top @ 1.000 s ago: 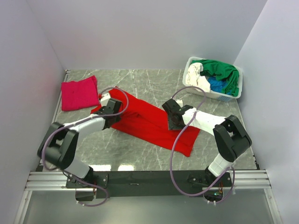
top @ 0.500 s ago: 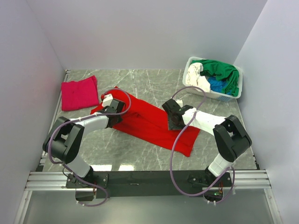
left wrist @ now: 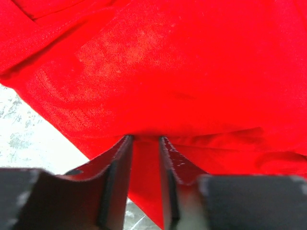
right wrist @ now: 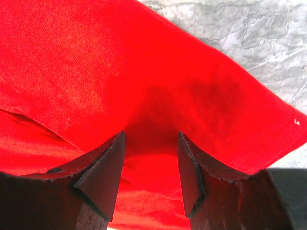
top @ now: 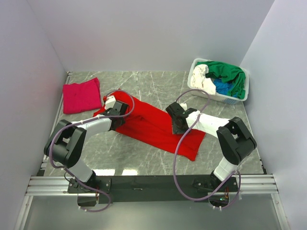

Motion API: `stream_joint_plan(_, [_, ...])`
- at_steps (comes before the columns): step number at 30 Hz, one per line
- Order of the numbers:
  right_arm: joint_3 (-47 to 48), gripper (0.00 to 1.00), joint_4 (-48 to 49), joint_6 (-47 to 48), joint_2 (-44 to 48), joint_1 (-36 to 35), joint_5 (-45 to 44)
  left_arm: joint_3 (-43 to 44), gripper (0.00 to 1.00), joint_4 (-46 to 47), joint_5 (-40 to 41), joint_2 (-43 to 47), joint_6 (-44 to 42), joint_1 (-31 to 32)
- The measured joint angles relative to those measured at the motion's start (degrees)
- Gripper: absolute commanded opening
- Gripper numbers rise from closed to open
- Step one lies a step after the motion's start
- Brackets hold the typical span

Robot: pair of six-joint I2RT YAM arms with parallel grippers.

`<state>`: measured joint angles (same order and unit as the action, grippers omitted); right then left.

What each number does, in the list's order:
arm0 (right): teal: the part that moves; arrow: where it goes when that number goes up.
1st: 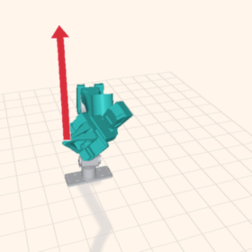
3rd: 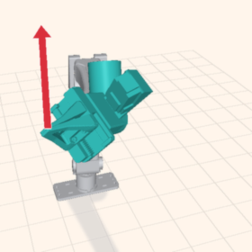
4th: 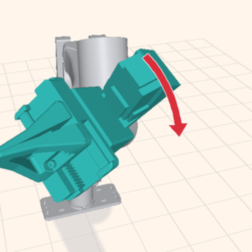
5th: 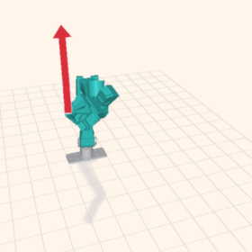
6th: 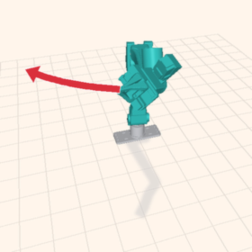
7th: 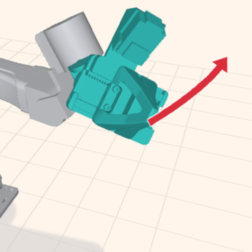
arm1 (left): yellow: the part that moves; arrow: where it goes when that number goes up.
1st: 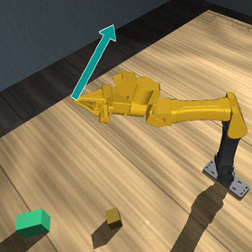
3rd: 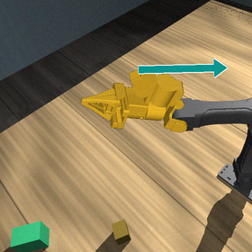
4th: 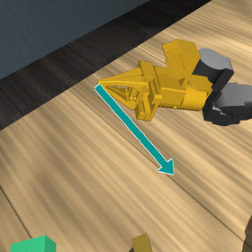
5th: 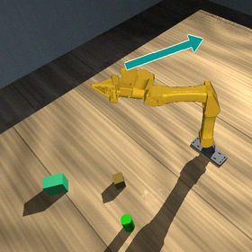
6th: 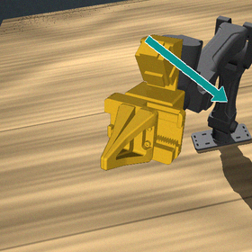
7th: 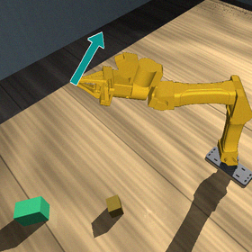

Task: Fold and stack the t-shirts
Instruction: Fold the tshirt

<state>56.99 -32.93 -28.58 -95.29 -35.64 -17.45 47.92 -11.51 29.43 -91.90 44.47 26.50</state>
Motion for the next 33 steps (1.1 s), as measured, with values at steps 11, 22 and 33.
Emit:
stream_joint_plan(11, [-0.02,0.55,0.37,0.15,-0.11,0.0,-0.02,0.0,0.25,0.09,0.02,-1.36,-0.04,0.0])
stream_joint_plan(22, [-0.15,0.55,0.39,0.11,-0.11,0.0,-0.07,0.0,0.0,0.02,-1.07,-0.98,-0.2,0.28])
stream_joint_plan(33, [-0.5,0.55,0.39,-0.07,-0.04,0.0,-0.15,-0.02,0.01,-0.39,-5.01,9.22,0.46,2.47])
